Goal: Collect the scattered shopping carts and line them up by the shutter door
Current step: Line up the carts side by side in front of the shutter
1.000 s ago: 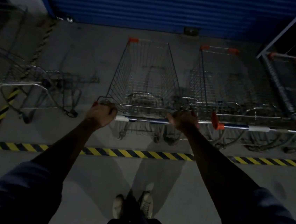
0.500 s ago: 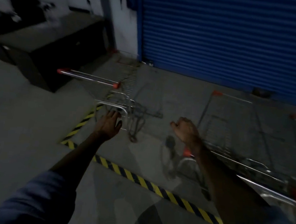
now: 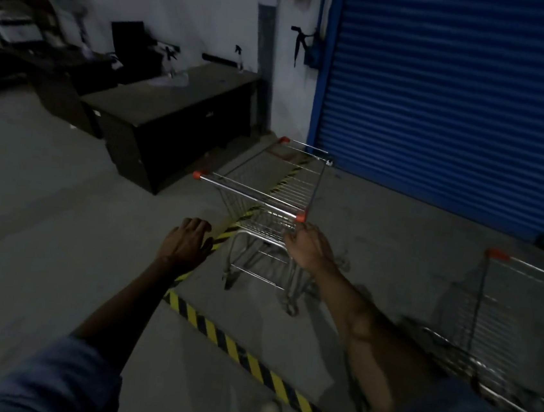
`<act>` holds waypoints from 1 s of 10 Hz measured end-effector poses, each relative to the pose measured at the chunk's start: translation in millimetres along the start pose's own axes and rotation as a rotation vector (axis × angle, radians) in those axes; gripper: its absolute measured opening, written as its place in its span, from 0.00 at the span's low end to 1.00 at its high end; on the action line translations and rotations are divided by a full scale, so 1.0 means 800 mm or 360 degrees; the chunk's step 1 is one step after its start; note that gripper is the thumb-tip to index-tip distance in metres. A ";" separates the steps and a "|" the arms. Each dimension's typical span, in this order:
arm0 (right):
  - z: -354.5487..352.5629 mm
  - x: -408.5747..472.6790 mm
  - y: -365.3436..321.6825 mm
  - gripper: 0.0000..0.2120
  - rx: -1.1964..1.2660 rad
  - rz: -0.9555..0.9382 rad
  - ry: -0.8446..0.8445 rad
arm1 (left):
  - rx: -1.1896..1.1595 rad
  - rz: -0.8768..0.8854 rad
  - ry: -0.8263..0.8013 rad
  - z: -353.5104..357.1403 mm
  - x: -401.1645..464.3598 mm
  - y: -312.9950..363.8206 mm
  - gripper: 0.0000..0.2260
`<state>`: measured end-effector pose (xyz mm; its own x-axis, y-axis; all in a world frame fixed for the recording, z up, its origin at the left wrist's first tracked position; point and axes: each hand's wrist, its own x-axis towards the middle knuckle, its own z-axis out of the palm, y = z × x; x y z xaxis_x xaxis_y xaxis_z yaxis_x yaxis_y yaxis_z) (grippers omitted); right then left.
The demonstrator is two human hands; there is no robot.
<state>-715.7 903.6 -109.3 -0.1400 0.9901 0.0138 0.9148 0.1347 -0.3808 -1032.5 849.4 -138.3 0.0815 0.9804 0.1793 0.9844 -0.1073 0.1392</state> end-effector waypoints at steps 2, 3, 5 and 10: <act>0.074 0.145 -0.005 0.34 -0.0036 0.0096 0.0008 | 0.0058 0.0110 -0.0090 0.042 0.080 -0.050 0.28; 0.100 0.201 -0.004 0.32 -0.0079 0.0167 -0.0036 | 0.0045 0.0076 -0.0136 0.051 0.123 -0.075 0.21; 0.139 0.265 0.024 0.29 -0.0252 0.0132 -0.0069 | -0.0027 -0.0017 -0.0174 0.078 0.198 -0.109 0.13; 0.137 0.188 0.109 0.18 -0.0215 0.0567 0.0168 | -0.0125 -0.0265 -0.0360 0.150 0.294 -0.041 0.19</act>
<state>-698.2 1059.6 -241.7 0.2284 0.9736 0.0005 0.9417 -0.2208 -0.2540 -1026.8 1103.0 -217.6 -0.0391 0.9966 -0.0726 0.9728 0.0545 0.2251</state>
